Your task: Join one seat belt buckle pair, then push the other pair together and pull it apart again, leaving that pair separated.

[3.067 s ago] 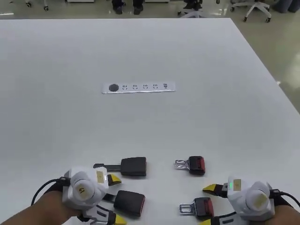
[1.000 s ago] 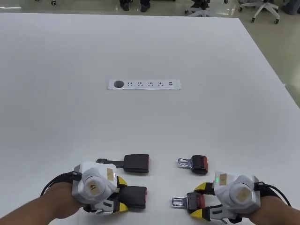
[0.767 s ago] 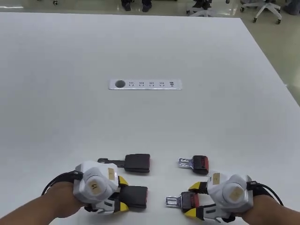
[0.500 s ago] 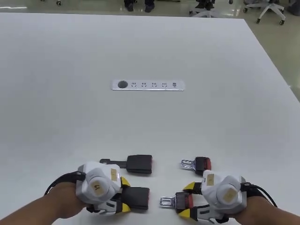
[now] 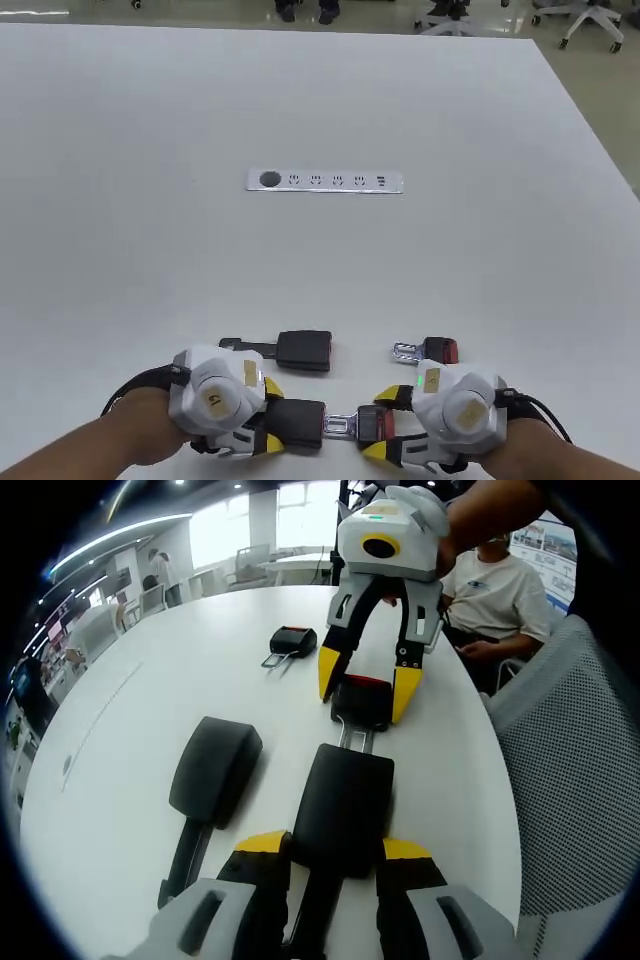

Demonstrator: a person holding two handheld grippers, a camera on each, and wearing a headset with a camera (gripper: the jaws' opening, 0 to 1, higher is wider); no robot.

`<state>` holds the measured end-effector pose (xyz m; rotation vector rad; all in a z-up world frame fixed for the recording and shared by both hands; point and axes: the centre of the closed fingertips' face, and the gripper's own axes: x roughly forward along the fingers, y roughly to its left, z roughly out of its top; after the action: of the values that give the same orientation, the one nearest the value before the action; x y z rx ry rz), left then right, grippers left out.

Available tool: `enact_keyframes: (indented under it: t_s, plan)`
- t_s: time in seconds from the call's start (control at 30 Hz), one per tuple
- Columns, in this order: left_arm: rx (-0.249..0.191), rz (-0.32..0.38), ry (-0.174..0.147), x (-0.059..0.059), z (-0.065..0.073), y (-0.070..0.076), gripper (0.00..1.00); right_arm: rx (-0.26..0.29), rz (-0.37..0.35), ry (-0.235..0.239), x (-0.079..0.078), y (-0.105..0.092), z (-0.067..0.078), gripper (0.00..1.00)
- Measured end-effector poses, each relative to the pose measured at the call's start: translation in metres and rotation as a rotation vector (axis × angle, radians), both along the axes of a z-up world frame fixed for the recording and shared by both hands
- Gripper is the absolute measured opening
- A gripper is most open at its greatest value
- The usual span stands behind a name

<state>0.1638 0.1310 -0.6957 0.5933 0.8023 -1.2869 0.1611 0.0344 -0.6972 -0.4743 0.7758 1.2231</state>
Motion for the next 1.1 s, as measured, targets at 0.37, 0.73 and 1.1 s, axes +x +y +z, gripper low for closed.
enact_keyframes:
  t_s: [0.37, 0.73, 1.1]
  plan:
    - [0.008, 0.008, -0.001, 0.0, 0.0, -0.001, 0.34, 0.016, 0.015, -0.004, -0.001, 0.014, 0.001, 0.35]
    - [0.006, 0.012, -0.005, 0.001, 0.001, -0.003, 0.33, 0.015, 0.017, -0.003, 0.001, 0.013, 0.0, 0.35]
    - [0.013, -0.002, -0.009, 0.003, -0.001, -0.002, 0.33, 0.023, 0.026, 0.0, 0.002, 0.021, 0.001, 0.34]
